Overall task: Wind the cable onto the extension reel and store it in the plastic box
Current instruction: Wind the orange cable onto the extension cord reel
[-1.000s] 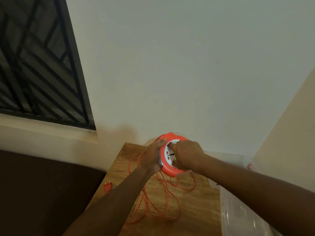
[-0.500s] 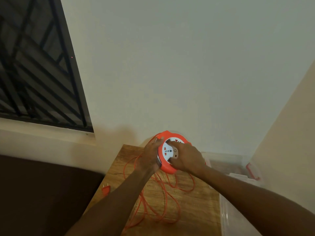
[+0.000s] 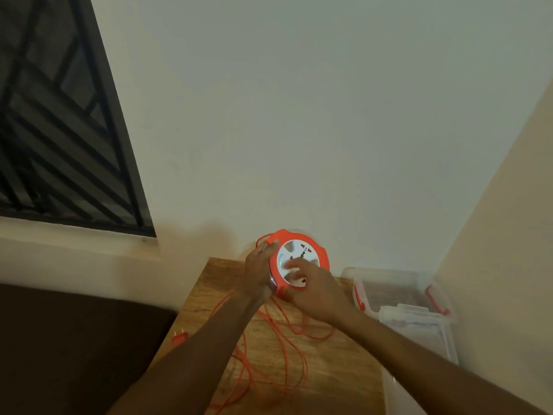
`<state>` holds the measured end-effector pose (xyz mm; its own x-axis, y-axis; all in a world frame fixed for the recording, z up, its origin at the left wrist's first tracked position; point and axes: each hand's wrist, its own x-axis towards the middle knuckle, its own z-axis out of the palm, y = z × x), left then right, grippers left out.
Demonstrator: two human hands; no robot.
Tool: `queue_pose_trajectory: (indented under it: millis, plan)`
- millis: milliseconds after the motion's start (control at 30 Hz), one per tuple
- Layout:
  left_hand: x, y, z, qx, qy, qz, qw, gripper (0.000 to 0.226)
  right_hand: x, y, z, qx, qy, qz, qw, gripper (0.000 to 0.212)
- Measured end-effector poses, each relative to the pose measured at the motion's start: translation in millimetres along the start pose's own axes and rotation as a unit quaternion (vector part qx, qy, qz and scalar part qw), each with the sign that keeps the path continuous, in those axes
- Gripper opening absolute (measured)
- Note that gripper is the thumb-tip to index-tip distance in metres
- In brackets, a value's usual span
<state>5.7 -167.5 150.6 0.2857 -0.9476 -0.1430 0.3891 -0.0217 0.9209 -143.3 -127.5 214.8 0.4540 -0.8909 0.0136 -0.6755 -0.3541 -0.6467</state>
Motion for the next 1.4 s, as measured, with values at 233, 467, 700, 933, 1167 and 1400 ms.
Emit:
queue_pose_trajectory:
  millis: [233,467,700,933,1167,1400]
  plan:
    - [-1,6,-5,-0.046,-0.041,-0.061,0.996,0.043,24,36,-64,-0.416,-0.075,-0.219,0.879,0.044]
    - [-5,5,-6,-0.035,-0.108,-0.093,0.989,0.038,37,17,-70,-0.539,-0.156,-0.318,0.764,0.063]
    - [-5,7,-4,-0.016,-0.102,-0.101,0.990,0.042,39,5,-63,-0.593,-0.209,-0.314,0.711,0.086]
    - [-2,-1,-7,-0.028,-0.102,-0.099,0.989,0.054,43,-7,-60,-0.616,-0.206,-0.356,0.672,0.070]
    - [-4,1,-5,-0.055,-0.131,-0.116,0.983,0.048,51,0,-63,-0.609,-0.210,-0.379,0.664,0.072]
    - [-4,0,-1,-0.113,-0.097,-0.080,0.986,0.042,48,9,-47,-0.466,-0.097,-0.214,0.853,0.068]
